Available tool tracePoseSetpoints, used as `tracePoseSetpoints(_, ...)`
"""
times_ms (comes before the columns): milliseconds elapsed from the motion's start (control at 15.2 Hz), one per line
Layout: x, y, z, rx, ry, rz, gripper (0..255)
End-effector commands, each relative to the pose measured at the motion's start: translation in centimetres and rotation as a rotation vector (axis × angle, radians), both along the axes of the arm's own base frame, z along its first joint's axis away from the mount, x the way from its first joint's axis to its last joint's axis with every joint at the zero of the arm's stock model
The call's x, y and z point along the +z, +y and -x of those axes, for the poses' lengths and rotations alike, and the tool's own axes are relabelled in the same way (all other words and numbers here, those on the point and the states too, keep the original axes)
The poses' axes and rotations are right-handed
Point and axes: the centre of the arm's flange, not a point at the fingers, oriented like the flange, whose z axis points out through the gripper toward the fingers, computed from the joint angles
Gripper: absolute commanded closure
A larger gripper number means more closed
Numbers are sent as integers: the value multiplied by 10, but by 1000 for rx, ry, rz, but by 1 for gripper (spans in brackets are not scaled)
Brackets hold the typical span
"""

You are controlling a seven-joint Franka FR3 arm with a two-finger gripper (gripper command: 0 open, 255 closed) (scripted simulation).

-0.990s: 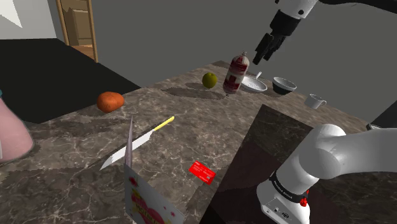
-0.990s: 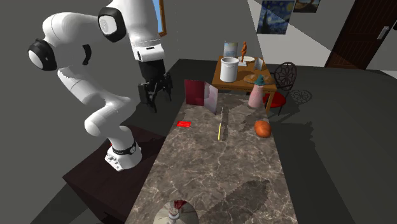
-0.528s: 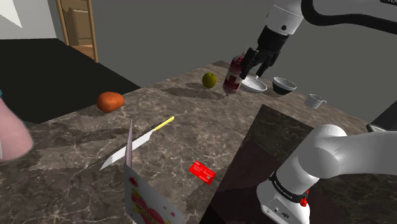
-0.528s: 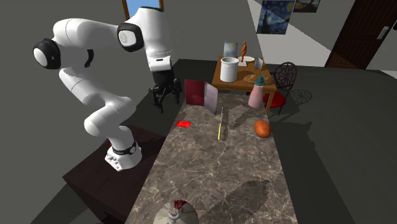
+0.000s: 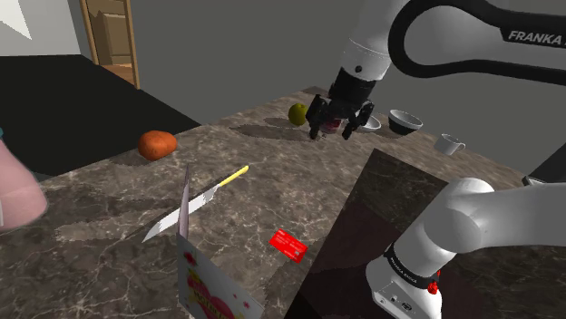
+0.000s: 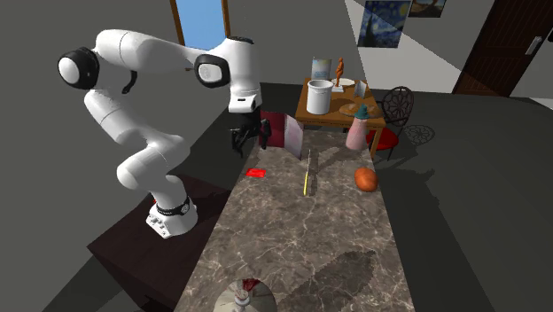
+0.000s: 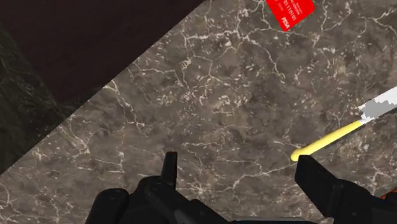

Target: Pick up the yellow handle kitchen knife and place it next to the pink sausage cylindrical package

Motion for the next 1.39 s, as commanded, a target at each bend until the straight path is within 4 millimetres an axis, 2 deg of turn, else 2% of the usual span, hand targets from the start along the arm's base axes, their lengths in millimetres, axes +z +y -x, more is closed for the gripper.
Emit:
tracePoseSetpoints(0,-12,24,-3,-76,5,-12,0)
tracePoseSetpoints(330,-47,75,-22,-252,17,-38,0)
tracePoseSetpoints(660,-81,123,-50,-429,29,-65,0)
tracePoseSetpoints(1320,-146,203,-127,-782,54,-117,0)
